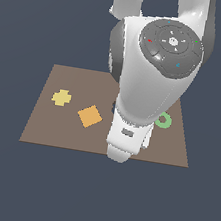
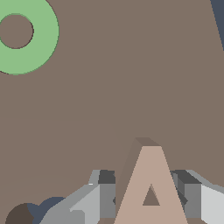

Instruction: Insert a designated object into the corresponding slot on a board.

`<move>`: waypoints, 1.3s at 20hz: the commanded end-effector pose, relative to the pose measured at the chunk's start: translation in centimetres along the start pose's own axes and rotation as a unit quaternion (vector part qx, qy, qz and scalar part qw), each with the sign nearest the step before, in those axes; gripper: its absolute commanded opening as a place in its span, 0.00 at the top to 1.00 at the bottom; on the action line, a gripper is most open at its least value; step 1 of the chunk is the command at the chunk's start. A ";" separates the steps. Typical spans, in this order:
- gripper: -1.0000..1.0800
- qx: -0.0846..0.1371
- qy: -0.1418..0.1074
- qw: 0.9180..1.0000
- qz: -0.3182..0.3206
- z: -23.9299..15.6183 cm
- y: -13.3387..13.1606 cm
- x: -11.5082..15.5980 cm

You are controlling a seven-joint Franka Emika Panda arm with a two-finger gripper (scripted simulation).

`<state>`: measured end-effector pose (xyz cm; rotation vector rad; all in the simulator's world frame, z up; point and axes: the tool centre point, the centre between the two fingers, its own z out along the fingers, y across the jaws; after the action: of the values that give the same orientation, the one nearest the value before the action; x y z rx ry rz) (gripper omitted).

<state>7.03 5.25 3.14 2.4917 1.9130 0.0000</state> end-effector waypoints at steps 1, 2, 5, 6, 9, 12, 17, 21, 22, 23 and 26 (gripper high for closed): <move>1.00 0.000 0.000 1.000 -0.031 -0.1 -1.1 0.5; 1.00 0.000 0.000 0.999 -0.045 -0.1 -1.6 0.7; 1.00 0.000 0.000 0.996 -0.092 -0.2 -3.4 1.3; 1.00 0.000 0.000 0.994 -0.110 -0.2 -4.1 1.5; 1.00 0.000 0.000 0.986 -0.166 -0.3 -6.3 1.9; 1.00 0.000 0.000 0.974 -0.227 -0.5 -8.7 2.0; 1.00 0.000 0.000 0.950 -0.312 -0.6 -12.2 1.7; 1.00 0.000 0.000 0.931 -0.364 -0.7 -14.3 1.1; 1.00 0.000 0.000 0.927 -0.375 -0.7 -14.7 0.9; 1.00 0.000 0.000 0.923 -0.385 -0.7 -15.1 0.7; 1.00 0.000 0.000 0.912 -0.411 -0.8 -16.1 0.3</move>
<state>-7.90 9.78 3.89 1.5277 2.7453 0.0005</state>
